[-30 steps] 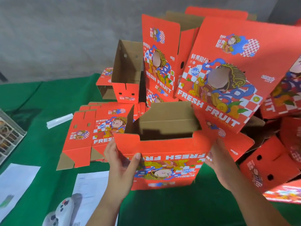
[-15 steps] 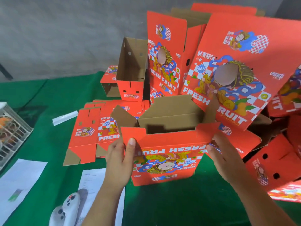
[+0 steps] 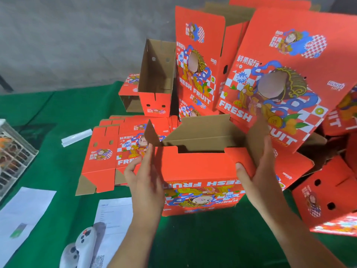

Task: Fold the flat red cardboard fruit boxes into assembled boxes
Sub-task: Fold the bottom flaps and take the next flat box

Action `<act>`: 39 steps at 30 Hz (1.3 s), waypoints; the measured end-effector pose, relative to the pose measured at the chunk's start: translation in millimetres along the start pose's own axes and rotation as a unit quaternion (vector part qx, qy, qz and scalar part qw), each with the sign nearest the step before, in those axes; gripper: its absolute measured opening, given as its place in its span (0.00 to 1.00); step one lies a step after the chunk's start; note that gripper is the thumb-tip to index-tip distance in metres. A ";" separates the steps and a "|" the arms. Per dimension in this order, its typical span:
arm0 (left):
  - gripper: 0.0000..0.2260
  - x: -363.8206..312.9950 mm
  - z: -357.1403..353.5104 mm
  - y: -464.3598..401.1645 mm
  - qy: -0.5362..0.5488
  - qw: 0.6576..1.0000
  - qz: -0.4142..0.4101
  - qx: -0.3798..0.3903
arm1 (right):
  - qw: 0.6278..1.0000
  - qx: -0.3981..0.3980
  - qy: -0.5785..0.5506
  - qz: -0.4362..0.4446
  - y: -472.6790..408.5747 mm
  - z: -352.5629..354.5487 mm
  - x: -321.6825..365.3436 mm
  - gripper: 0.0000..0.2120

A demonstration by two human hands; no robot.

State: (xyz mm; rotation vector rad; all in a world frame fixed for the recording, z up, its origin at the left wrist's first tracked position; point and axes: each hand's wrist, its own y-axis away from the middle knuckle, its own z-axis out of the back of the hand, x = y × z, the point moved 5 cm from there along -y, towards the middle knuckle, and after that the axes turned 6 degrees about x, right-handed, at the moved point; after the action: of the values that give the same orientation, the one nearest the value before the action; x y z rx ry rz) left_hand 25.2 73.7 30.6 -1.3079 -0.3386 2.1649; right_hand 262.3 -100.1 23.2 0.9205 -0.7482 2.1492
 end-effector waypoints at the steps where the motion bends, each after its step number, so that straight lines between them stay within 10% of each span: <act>1: 0.33 -2.5 -1.0 -0.4 -0.002 1.000 -0.008 -0.002 | 0.996 0.000 0.078 0.052 -1.7 4.0 8.5 0.45; 11: 0.19 -5.3 -17.5 -22.1 -0.054 0.990 -0.072 0.110 | 0.976 -0.036 0.147 0.157 2.1 -10.4 19.6 0.41; 19: 0.36 -2.6 -48.2 -55.2 -0.274 0.911 -0.078 0.298 | 0.955 -0.087 0.205 0.199 7.2 -16.2 14.7 0.35; 27: 0.35 4.4 -60.9 -82.0 -0.222 0.938 0.047 0.263 | 0.973 -0.010 0.196 0.122 -10.9 -6.0 17.2 0.18; 33: 0.27 19.6 -54.3 -77.8 0.078 0.967 0.068 0.233 | 1.000 0.016 -0.004 -0.002 -44.9 -7.6 17.4 0.32; 39: 0.48 20.1 -64.4 -71.7 -0.184 0.927 0.048 0.324 | 0.969 0.210 0.117 -0.065 -57.1 -30.0 -7.2 0.42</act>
State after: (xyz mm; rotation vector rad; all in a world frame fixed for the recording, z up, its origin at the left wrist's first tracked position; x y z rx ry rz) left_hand 99.1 137.9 20.0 -0.5581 0.2966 2.3079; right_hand 297.6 -46.5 13.5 0.8721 -0.1121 2.2871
